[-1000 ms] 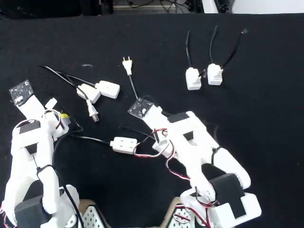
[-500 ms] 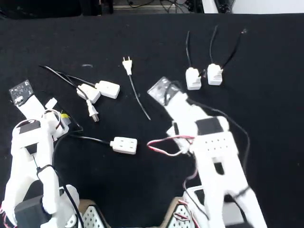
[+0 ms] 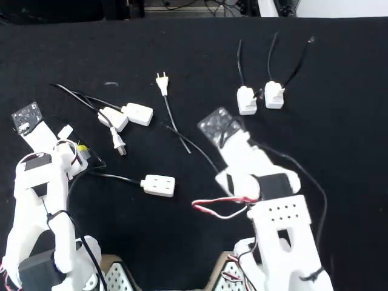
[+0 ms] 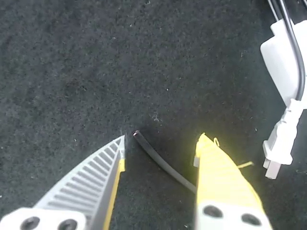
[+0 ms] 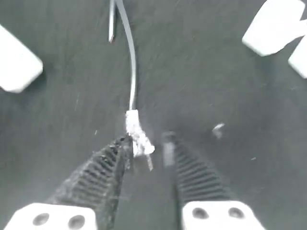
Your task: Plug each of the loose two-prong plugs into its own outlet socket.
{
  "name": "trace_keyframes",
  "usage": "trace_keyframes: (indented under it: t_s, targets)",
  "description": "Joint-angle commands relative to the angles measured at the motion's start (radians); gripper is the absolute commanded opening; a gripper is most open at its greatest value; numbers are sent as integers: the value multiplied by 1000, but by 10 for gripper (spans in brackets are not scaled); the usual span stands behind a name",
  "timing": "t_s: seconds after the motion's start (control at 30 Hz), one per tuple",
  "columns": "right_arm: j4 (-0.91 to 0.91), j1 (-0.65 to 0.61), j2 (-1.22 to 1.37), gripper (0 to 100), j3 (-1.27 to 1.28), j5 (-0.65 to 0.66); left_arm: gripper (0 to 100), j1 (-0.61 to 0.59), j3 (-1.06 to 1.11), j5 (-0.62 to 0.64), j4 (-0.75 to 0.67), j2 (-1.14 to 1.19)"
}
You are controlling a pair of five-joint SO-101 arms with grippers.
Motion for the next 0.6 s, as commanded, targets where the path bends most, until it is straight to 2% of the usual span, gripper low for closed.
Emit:
trace_keyframes:
  t_s: [0.0,0.27,0.57]
  targets:
    - [3,17,68,221,19,83,241,5,-12,-12,-12,-20]
    - [-89,15,326,222,-28,87,241,8,-8,-12,-12,-20]
    - [-112,-37,665,222,-251,87,241,8,-8,-12,-12,-20]
